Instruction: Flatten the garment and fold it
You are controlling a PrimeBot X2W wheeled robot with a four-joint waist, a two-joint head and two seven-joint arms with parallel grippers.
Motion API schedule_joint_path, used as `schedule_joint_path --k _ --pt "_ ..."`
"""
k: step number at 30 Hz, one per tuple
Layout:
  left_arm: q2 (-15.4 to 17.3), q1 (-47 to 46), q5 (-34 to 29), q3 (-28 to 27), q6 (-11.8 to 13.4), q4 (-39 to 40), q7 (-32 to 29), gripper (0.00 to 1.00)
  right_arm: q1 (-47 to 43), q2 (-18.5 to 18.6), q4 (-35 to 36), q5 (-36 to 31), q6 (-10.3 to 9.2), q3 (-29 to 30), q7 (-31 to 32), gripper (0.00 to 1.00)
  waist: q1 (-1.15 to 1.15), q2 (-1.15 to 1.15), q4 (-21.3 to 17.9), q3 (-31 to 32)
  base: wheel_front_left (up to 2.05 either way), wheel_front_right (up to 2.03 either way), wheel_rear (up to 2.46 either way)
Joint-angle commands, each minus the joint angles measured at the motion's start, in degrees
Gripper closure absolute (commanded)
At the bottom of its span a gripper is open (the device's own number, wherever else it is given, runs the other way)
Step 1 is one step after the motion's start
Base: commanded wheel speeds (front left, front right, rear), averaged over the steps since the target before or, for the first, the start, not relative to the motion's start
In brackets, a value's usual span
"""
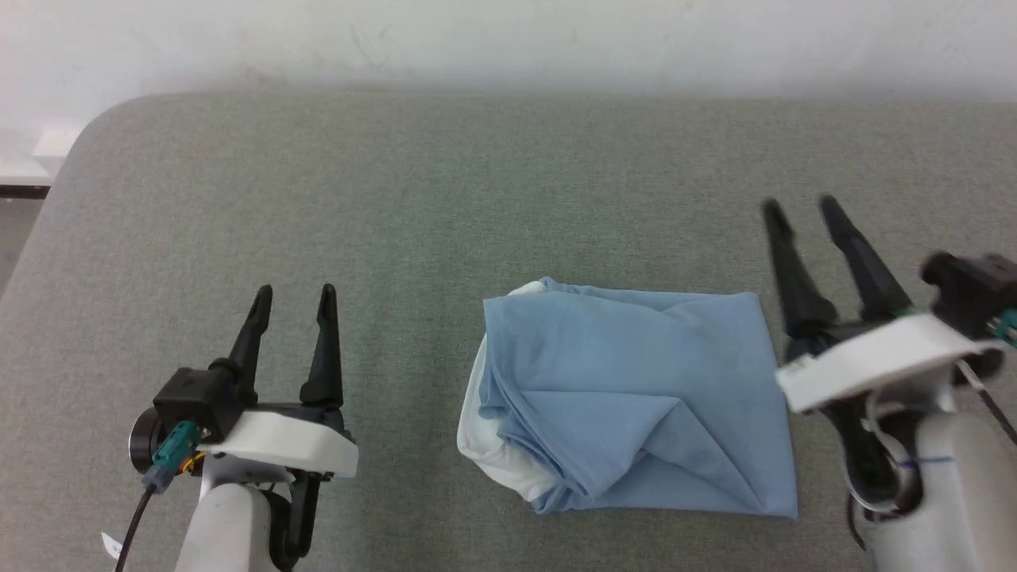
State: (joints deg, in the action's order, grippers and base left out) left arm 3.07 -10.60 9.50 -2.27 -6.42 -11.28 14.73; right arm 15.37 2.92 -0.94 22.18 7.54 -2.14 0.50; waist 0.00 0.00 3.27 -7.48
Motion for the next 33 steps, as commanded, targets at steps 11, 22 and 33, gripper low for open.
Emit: schedule_joint_path --k 11,22,33 --pt "-0.19 0.87 0.14 -0.04 0.28 0.24 0.27 0.00 -5.23 -0.04 -15.50 8.91 -0.05 9.17 9.75 0.00 0.00 0.00 -0.84 1.17 0.00 0.00 0.00" --pt "-0.19 0.84 0.67 1.16 0.39 -0.03 0.27 0.00 2.20 -0.04 -33.45 15.27 -0.05 7.53 19.86 0.00 0.00 0.00 0.00 0.75 0.00 0.00 0.00" --pt "-0.19 0.83 0.89 0.86 0.51 -0.43 0.27 0.00 6.50 -0.04 -37.38 11.28 -0.05 2.58 20.00 1.00 0.00 0.00 0.12 0.72 0.00 0.00 0.00"
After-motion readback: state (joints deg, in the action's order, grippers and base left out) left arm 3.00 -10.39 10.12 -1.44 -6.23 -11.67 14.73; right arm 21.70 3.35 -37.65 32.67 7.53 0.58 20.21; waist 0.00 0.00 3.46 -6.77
